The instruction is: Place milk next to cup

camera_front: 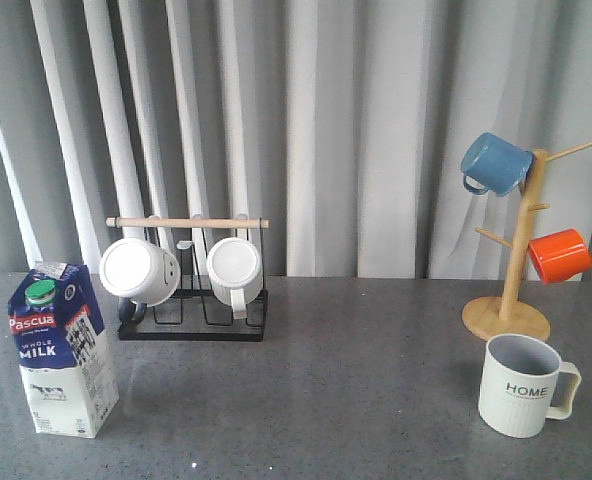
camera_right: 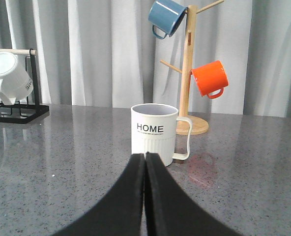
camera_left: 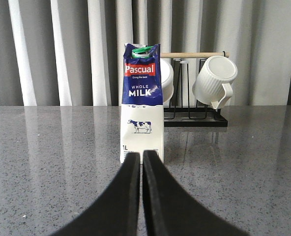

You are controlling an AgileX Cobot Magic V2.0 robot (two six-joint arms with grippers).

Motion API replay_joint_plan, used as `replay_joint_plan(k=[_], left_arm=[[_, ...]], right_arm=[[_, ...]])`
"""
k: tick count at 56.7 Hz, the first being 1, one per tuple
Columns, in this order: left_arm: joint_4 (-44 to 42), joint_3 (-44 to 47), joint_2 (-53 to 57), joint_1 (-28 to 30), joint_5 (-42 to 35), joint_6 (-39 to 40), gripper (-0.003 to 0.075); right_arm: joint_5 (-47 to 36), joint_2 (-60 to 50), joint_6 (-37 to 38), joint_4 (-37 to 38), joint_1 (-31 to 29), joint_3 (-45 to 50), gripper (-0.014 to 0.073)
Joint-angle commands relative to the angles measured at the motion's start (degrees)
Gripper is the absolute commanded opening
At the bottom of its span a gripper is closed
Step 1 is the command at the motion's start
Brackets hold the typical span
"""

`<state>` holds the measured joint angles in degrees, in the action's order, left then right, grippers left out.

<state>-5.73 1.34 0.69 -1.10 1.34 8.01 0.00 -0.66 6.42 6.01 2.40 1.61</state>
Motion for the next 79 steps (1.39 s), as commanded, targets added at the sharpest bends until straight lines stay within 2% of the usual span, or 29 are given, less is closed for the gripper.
replay_joint_plan(k=[1,62,73,79], left_arm=[[0.2,-1.2,0.7,-0.3,-4.0,0.3,-0.0006],[0.2,-1.2,0.7,-0.3,-4.0,0.3,-0.0006],[0.2,-1.2,0.7,-0.3,-4.1,0.3,-0.0006],[0.7,-1.2,0.7,-0.3,-6.8,0.7,-0.0006]], right_arm=[[-4.2,-0.8,-0.3,0.0,-0.4,0.5,-0.0008],[-4.7,-0.8,-0.3,0.2,-0.4,0.4,-0.0008],[-11.4,-0.8,-0.3,0.2,-0.4,0.4,-0.0008],[-13.6,-0.8,0.1,-0.5,-0.4,0.2,-0.0008]])
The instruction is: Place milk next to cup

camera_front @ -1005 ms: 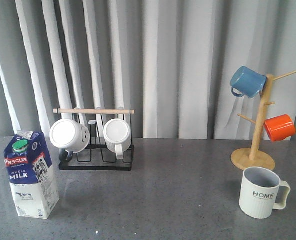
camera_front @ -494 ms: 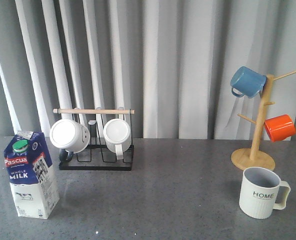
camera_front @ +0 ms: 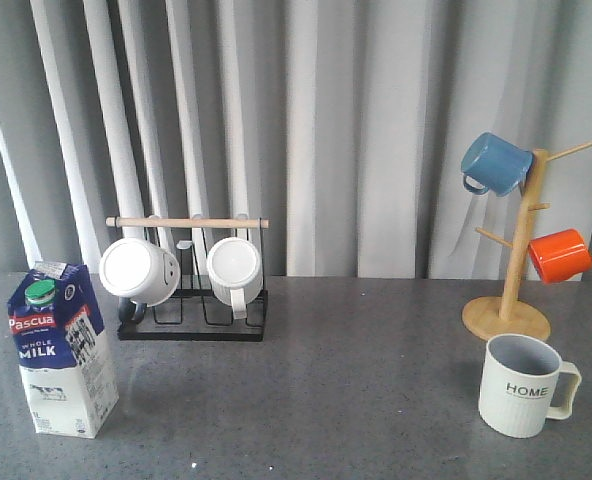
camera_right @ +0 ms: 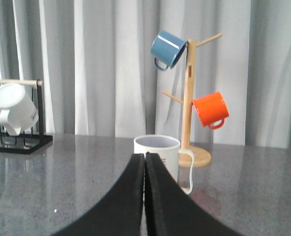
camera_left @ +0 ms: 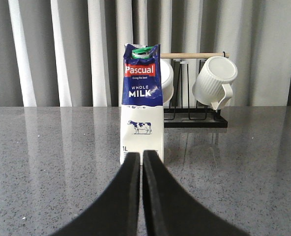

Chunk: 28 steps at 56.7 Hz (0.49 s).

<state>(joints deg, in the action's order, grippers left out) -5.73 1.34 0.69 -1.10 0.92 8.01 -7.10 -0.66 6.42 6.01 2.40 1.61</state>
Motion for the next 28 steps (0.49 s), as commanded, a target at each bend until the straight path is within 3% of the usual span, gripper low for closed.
replay_joint_plan(k=[1,11,20,28], left_arm=[[1.1,-1.4,0.6,-0.3,-6.5,1.2,-0.0006],[3.7,-5.8,-3.3,-0.3,-5.0,7.3,-0.0006],[3.7,-17.4,-13.5,-0.3,-6.4,8.2,-0.0006],[3.5,-26.8,-26.3,-0.3,-3.8,5.8,-0.0006]], right_arm=[[-6.5,-0.8,0.2,-1.0,-0.4,0.1,-0.0008],[-4.8,3.6,-1.8,-6.0,-0.5,-7.6,-0.0008],[0.9,21.6,-6.4,-6.0,-0.5,-22.0,-0.0008],[7.1,36.8,-5.9,-6.0,0.5,-31.4,-0.0008]])
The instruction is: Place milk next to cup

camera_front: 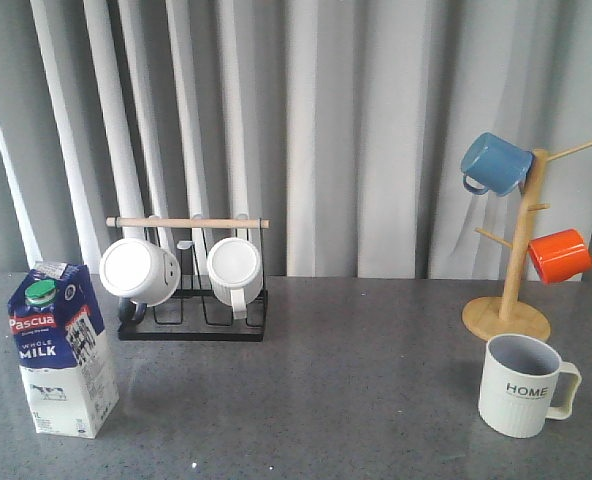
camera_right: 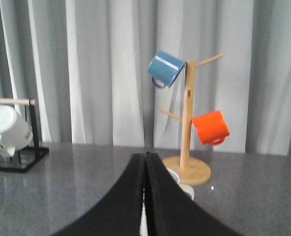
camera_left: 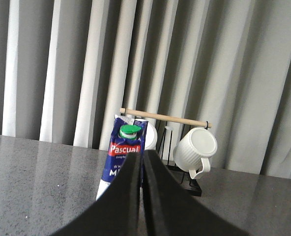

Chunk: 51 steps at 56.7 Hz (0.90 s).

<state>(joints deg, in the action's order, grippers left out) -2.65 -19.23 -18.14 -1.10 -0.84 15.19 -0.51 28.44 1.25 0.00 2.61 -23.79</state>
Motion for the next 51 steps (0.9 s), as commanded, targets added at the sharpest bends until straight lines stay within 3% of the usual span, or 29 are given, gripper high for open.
replay_joint_plan(k=[1,8,22,29,37,46,51], left_arm=[[0.4,-7.0,-8.7,-0.3,-1.8,-1.8,-0.0006],[0.5,-11.4,-18.8,-0.3,-1.9,-3.2,-0.0006],[0.5,-11.9,-29.8,-0.3,-18.7,-0.8,-0.0004],[-0.1,-13.0,-33.8,-0.3,-21.2,-1.2,0.0036],[-3.1,-18.3,-37.9,-0.3,-17.0,-2.1,0.0182],[-2.9,-23.3,-40.6,-0.3,-14.1,-2.0,0.0465],[-2.9,-23.8,-41.2,-0.3,-15.6,-2.0,0.0581]], right_arm=[[0.5,9.5,-0.7,0.0,0.4,-6.9,-0.0008],[-0.4,17.5,-0.7,0.0,0.5,-10.2,-0.0008],[-8.7,25.3,-0.7,0.0,0.5,-10.3,-0.0001],[-10.4,27.3,-1.6,0.0,-0.4,-11.0,0.0044],[-9.7,29.7,-1.2,-1.5,-4.8,-13.8,0.0189],[-9.0,31.6,-1.2,-4.3,-9.1,-14.8,0.0486],[-9.0,32.0,-1.2,-4.1,-9.6,-14.8,0.0627]])
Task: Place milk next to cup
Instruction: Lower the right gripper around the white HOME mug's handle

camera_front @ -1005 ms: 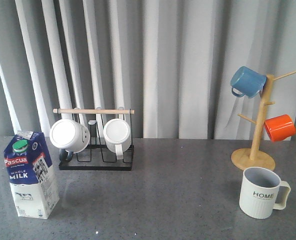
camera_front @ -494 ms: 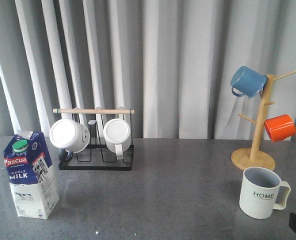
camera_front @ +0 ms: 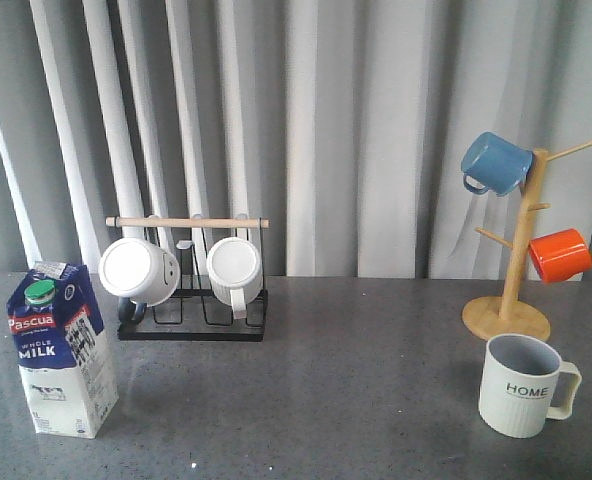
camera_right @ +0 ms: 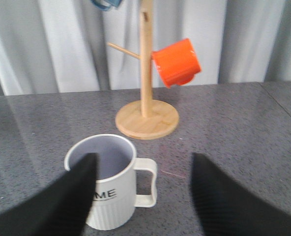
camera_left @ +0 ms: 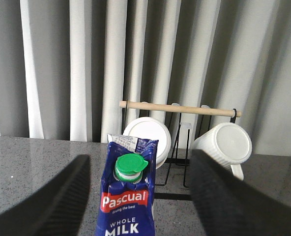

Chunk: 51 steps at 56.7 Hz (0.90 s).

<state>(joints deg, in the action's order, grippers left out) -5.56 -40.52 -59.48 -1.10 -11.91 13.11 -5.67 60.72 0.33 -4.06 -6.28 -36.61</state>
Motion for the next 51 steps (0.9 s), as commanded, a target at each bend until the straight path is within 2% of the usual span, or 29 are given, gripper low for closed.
replay_joint_plan(k=[1,5,12,23,32,39,44,51], left_arm=[[0.0,-2.5,0.1,-0.3,-4.9,0.1,0.0594],[0.0,-2.5,0.0,-0.3,-5.3,0.1,0.0643],[0.0,-2.5,0.0,-0.3,-4.8,0.1,0.0648],[0.0,-2.5,0.0,-0.3,-4.9,0.1,0.0605],[0.0,-2.5,0.0,-0.3,-4.9,0.1,0.0559],[0.0,-2.5,0.0,-0.3,-4.9,0.1,0.0537],[0.0,-2.5,0.0,-0.3,-4.9,0.1,0.0533],[0.0,-2.5,0.0,-0.3,-4.9,0.1,0.0533]], right_arm=[[-3.9,-0.2,-0.3,0.0,-0.7,-2.0,0.0644],[-4.2,0.1,-0.3,0.0,-0.7,-2.0,0.0705],[-4.5,0.1,-0.3,0.0,-0.7,-2.0,0.0714],[-6.3,0.1,-0.3,-0.3,-0.7,-2.0,0.0668],[-4.2,0.1,-0.3,-0.1,-0.7,-2.0,0.0611],[-4.9,1.1,-3.6,0.1,-0.9,-1.9,0.0575],[-10.8,3.3,-5.7,0.1,-1.8,1.1,0.0562],[-26.3,9.2,-5.9,0.1,-2.0,7.9,0.0561]])
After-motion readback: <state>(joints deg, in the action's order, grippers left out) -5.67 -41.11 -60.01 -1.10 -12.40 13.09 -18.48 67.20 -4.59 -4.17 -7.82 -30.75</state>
